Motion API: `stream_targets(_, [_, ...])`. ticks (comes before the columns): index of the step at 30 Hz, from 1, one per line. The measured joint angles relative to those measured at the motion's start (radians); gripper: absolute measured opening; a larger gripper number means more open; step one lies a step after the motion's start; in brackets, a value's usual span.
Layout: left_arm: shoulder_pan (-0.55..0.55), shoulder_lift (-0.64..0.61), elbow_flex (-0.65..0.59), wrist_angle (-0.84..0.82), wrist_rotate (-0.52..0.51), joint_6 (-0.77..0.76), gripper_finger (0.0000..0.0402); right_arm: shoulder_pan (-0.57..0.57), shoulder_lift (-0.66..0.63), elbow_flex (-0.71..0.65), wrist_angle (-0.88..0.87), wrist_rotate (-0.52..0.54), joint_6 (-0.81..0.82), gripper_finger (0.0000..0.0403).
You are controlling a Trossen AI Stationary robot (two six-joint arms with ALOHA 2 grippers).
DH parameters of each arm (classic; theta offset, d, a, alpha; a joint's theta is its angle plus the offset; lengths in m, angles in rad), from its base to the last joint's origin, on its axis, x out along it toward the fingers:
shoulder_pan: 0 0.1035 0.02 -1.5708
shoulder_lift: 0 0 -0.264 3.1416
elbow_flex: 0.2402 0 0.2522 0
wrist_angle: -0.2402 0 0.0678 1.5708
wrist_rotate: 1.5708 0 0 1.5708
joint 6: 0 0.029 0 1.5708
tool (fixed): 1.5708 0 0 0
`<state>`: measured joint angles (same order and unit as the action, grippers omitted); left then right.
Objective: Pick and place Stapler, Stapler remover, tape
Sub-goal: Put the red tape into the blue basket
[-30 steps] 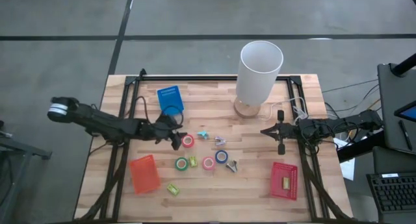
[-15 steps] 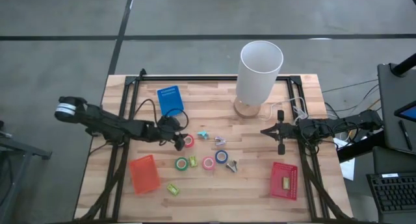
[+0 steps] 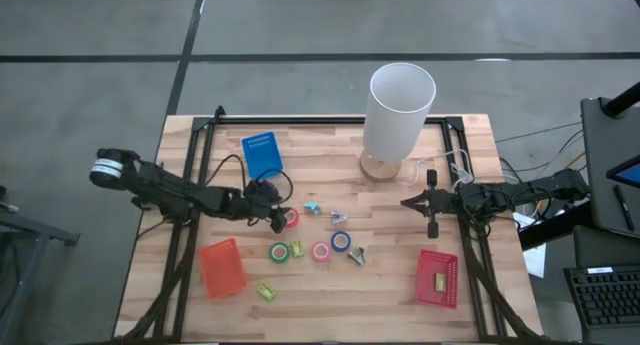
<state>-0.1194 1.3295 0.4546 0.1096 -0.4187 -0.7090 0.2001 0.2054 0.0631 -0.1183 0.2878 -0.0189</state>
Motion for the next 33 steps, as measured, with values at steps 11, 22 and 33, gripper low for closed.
stream_targets(11, [-0.020,0.097,0.073,0.029,-0.011,0.052,0.0227,0.000,0.000,0.000,0.000,0.000,0.000,0.0009])
stream_targets(22, [-0.020,0.165,0.082,0.024,-0.022,0.048,0.0227,0.000,0.000,0.000,0.000,0.000,0.000,0.0009])
stream_targets(33, [-0.026,0.138,0.085,-0.027,-0.037,0.094,0.0226,0.000,0.001,0.000,0.000,0.000,0.000,0.0009])
